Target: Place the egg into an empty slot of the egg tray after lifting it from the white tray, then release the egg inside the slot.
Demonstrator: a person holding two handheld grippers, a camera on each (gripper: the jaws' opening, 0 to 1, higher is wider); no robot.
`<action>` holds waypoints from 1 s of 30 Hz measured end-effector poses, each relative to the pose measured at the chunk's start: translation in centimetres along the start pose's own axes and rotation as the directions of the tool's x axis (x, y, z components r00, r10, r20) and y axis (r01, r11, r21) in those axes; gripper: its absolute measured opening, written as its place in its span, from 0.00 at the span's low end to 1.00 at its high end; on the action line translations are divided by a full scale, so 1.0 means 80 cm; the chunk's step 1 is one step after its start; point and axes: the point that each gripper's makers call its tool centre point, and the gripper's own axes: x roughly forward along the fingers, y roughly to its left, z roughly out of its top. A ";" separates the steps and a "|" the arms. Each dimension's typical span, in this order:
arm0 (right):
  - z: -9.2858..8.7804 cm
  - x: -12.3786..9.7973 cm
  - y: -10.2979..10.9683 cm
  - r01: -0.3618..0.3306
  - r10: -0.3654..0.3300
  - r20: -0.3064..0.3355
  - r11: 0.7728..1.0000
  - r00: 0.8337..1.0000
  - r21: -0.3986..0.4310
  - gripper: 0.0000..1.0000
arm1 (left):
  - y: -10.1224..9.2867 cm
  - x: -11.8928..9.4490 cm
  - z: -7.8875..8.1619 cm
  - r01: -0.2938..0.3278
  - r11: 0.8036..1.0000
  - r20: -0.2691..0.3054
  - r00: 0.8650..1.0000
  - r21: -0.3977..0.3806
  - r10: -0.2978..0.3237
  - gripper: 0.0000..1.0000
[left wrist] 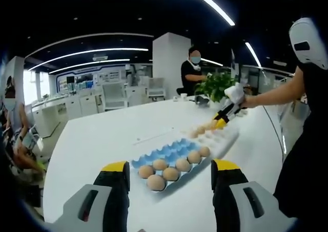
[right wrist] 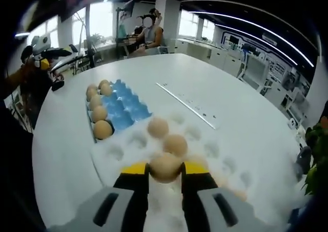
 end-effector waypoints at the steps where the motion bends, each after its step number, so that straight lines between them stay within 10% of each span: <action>1: 0.005 0.004 0.004 -0.009 0.009 0.003 1.000 1.000 -0.003 0.24 | 0.000 0.000 0.000 0.000 1.000 -0.001 1.000 0.000 0.000 0.65; 30: 0.100 0.082 0.081 -0.174 0.184 0.076 0.977 0.980 -0.126 0.24 | 0.012 -0.014 -0.004 -0.030 0.999 0.002 1.000 -0.009 0.030 0.64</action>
